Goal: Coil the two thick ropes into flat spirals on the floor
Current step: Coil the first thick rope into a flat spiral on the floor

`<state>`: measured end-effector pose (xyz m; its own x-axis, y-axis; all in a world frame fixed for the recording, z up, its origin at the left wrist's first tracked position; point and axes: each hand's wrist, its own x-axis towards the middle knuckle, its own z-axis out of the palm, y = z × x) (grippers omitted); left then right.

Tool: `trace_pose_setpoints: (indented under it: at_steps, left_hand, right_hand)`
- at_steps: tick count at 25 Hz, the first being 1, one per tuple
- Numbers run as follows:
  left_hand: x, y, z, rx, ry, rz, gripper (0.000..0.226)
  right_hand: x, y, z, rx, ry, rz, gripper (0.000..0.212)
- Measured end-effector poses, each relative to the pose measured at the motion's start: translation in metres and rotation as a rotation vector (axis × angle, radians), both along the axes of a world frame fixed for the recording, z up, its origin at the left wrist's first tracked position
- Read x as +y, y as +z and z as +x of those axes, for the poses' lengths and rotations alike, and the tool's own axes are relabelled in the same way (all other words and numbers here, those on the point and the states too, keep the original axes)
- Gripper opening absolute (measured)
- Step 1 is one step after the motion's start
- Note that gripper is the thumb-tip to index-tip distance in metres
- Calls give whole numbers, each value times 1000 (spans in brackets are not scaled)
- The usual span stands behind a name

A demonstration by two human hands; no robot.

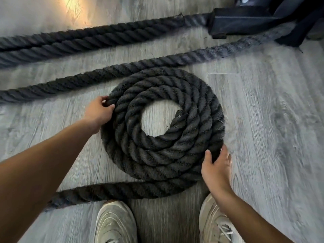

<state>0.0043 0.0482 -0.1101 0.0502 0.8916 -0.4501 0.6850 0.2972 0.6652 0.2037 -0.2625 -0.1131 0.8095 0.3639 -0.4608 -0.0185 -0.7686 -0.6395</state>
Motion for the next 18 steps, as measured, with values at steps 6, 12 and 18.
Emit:
trace_pose_setpoints:
  at_steps: [6, 12, 18]
  left_hand:
    - [-55, -5, -21, -41, 181, -46, 50]
    - [-132, -3, -32, -141, 362, -216, 52]
    - [-46, 16, -7, -196, 198, -50, 60]
  right_hand:
    - [50, 4, 73, -114, 147, -54, 59]
    - [107, 4, 132, -160, 216, -4, 50]
    - [26, -1, 46, -117, -10, -4, 59]
